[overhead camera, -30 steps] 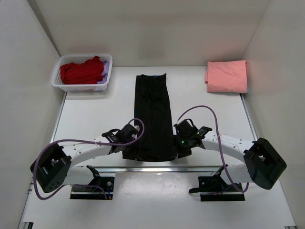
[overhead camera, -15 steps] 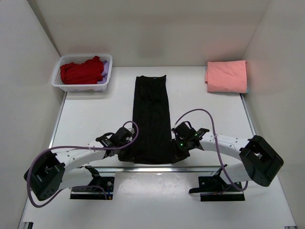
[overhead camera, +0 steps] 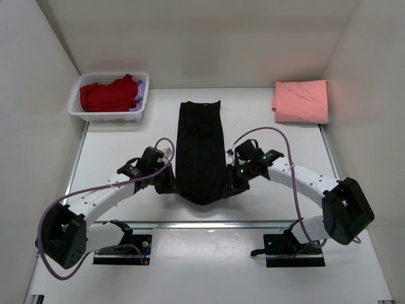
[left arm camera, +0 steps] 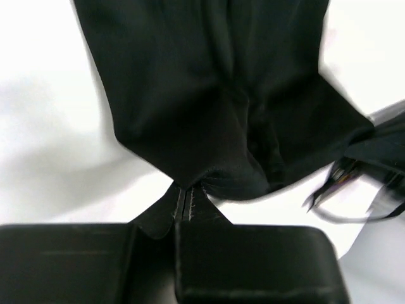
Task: Fold and stack the t-shirts
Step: Fold the folded rectangular tshirt in 1/3 of the way
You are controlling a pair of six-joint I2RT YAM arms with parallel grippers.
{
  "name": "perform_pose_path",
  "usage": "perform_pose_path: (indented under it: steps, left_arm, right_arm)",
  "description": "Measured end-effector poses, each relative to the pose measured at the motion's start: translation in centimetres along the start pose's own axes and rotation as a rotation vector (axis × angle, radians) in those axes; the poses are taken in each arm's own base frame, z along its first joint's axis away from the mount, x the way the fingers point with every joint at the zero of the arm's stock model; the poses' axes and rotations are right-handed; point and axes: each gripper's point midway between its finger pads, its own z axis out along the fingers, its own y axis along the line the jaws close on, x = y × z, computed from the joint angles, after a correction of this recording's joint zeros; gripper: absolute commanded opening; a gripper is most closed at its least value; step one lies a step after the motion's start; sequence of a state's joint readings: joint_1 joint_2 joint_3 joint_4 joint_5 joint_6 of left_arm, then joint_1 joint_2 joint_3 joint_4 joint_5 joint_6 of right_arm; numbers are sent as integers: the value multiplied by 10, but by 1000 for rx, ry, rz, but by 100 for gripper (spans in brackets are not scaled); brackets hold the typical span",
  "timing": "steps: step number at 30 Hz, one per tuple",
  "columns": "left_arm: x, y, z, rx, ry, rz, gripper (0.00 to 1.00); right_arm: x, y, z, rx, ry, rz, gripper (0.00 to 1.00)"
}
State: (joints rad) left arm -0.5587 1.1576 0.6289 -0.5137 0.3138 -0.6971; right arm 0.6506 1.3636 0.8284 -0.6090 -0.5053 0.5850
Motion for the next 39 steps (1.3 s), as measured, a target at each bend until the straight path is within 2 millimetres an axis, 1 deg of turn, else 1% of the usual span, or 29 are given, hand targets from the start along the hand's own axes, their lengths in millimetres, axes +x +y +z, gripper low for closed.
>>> perform_pose_path:
  steps: [3, 5, 8, 11, 15, 18, 21, 25, 27, 28, 30, 32, 33, 34, 35, 36, 37, 39]
  left_arm:
    - [-33, -3, -4, 12, -59, -20, 0]
    - [-51, -3, -4, 10, -83, -35, 0]
    - [-74, -3, 2, -2, -89, -50, 0]
    - [-101, -10, 10, -7, -93, -54, 0]
    - [-143, -22, 19, -1, -119, -45, 0]
    - [-172, -25, 25, -2, -141, -48, 0]
    - [-189, -17, 33, -16, -145, -65, 0]
    - [-194, 1, 45, -47, -123, -103, 3]
    - [-194, 10, 51, -61, -110, -122, 7]
    - [-194, 13, 52, -66, -107, -129, 12]
    - [-196, 17, 56, -71, -101, -140, 14]
    - [-202, 19, 60, -68, -102, -151, 29]
    - [-207, 19, 62, -63, -106, -153, 34]
    - [-212, 17, 63, -54, -113, -159, 37]
    - [-219, 16, 64, -44, -124, -160, 45]
    - [-225, 14, 64, -30, -137, -163, 48]
    - [-233, 11, 64, -8, -158, -166, 48]
    - [-249, 5, 60, 38, -203, -182, 46]
  right_arm:
    - [-37, 5, -11, -13, -40, 18, 0]
    - [-60, 3, -14, -15, -57, 26, 0]
    - [-93, -9, -20, -2, -62, 54, 0]
    - [-127, -25, -23, 13, -75, 68, 0]
    - [-160, -42, -28, 29, -80, 76, 0]
    - [-184, -47, -31, 33, -87, 67, 1]
    - [-206, -50, -30, 27, -98, 57, 0]
    - [-231, -52, -27, 8, -107, 56, 1]
    - [-240, -54, -25, -3, -109, 61, 0]
    - [-245, -54, -24, -7, -112, 61, 0]
    - [-252, -54, -21, -18, -114, 60, 4]
    - [-260, -53, -20, -23, -121, 58, 11]
    - [-265, -53, -20, -22, -129, 53, 14]
    - [-270, -51, -20, -20, -139, 45, 17]
    - [-276, -50, -21, -17, -153, 38, 18]
    - [-281, -49, -24, -9, -168, 28, 19]
    - [-287, -47, -27, 1, -186, 17, 20]
    - [-300, -42, -36, 27, -236, -9, 26]
